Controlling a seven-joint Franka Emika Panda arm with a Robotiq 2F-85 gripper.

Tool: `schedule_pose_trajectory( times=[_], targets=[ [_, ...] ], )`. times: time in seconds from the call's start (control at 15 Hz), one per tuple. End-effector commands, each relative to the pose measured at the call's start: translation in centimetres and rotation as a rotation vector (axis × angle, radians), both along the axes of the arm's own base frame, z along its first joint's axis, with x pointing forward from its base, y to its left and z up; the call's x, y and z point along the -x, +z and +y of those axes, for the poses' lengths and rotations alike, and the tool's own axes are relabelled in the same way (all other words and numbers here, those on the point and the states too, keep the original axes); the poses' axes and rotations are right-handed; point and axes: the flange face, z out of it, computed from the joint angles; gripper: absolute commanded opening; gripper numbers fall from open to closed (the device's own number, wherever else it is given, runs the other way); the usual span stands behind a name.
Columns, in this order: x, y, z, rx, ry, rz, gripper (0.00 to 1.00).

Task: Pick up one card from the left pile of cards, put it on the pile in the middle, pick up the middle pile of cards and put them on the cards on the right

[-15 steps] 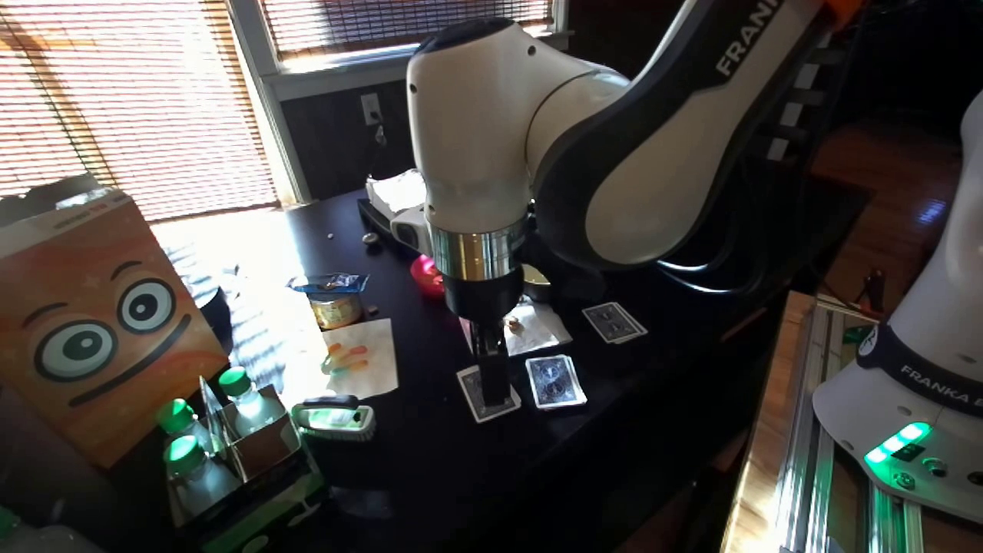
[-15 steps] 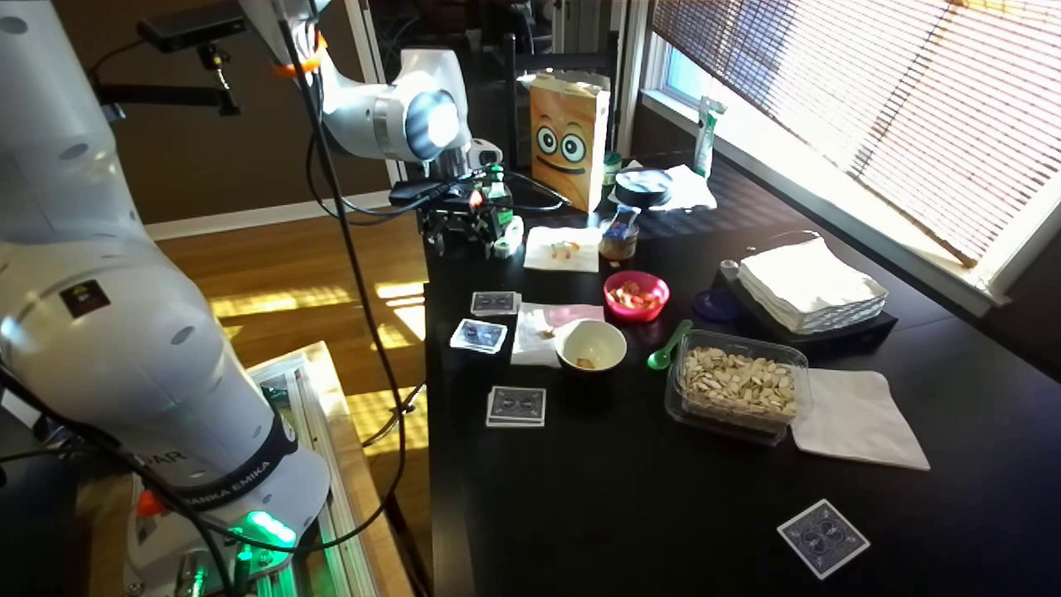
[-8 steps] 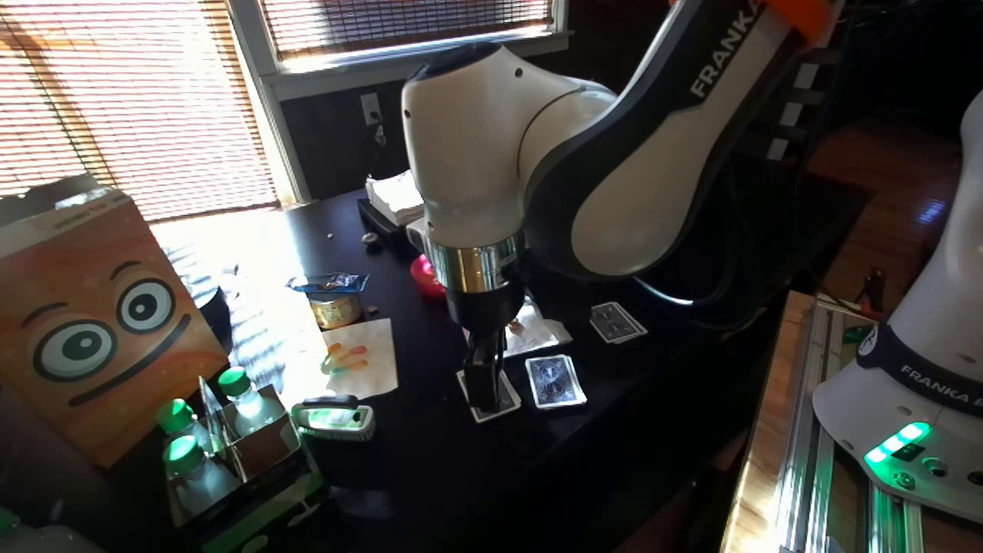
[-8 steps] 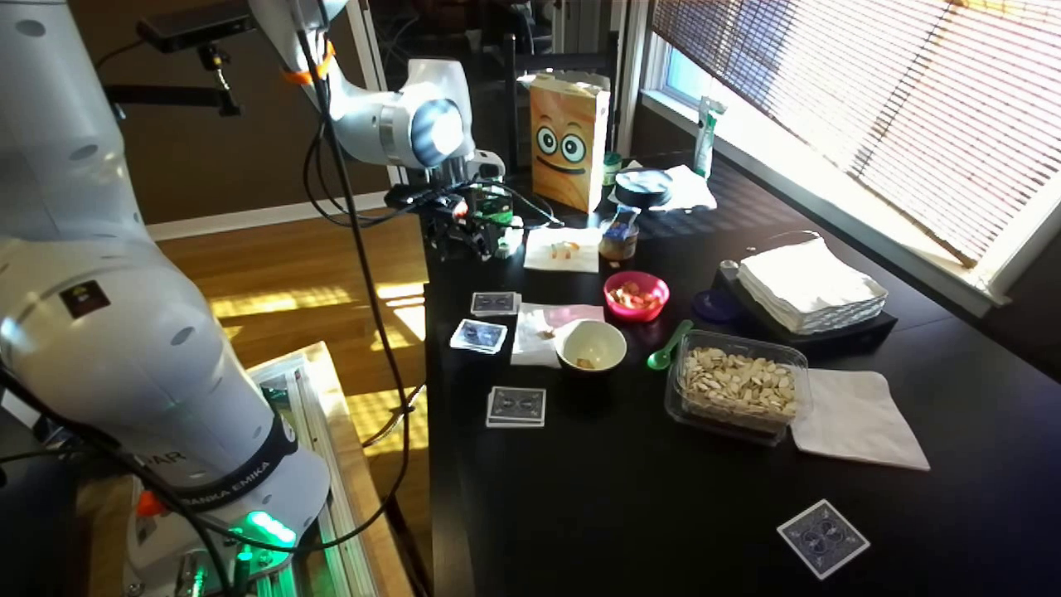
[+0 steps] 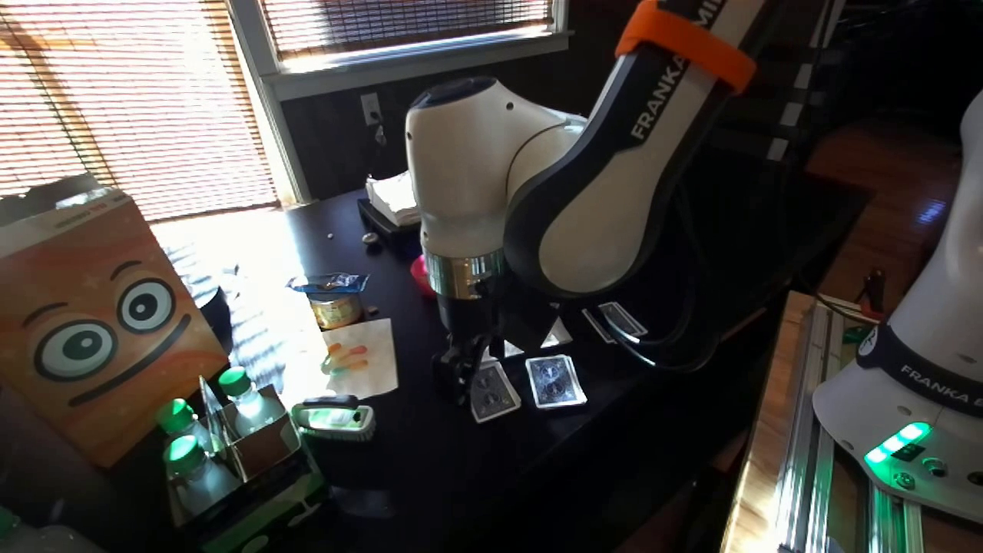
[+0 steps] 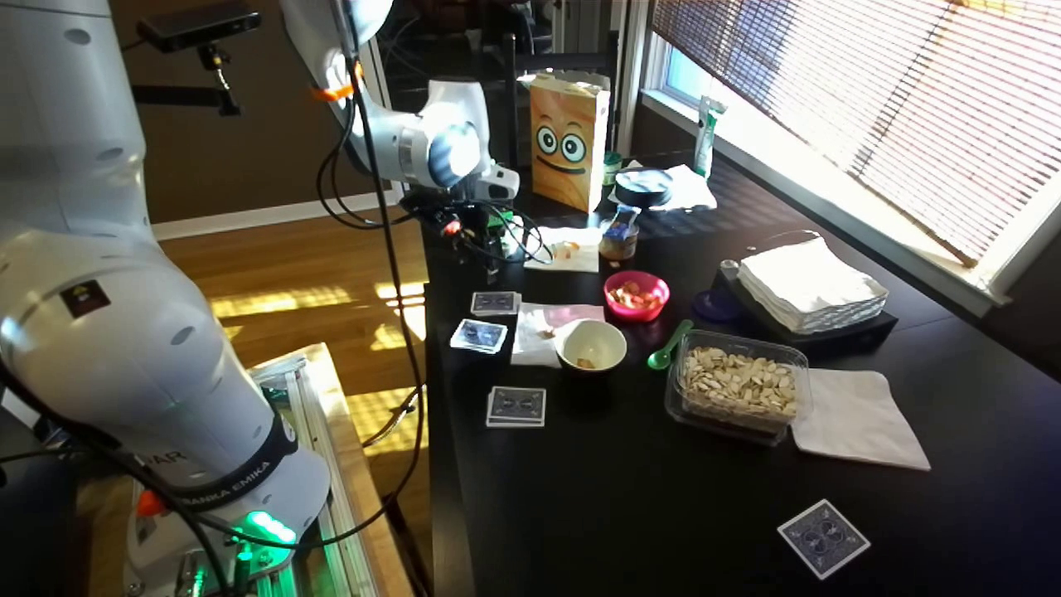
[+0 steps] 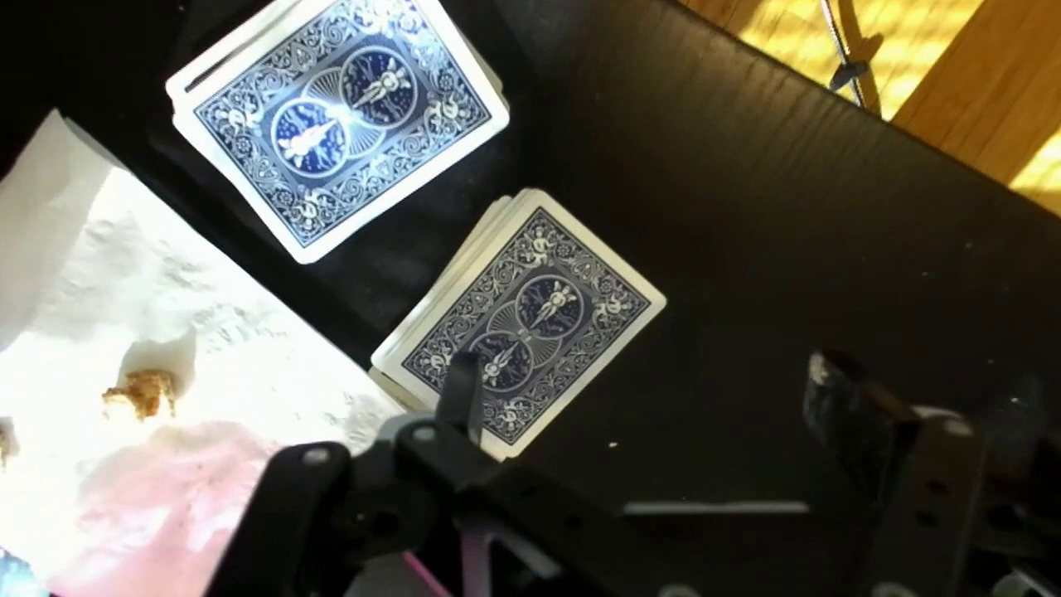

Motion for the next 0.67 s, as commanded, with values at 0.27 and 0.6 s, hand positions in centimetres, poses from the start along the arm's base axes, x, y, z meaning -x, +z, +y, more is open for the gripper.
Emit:
schedule_pose_trajectory(
  times=[0.27,0.6],
  targets=[
    [-0.9,-3.1,-0.4,-0.004,-0.265,-0.003,1.0],
    [-0.6,-4.2,-0.8,-0.005,-0.413,-0.018,1.0]
  ],
)
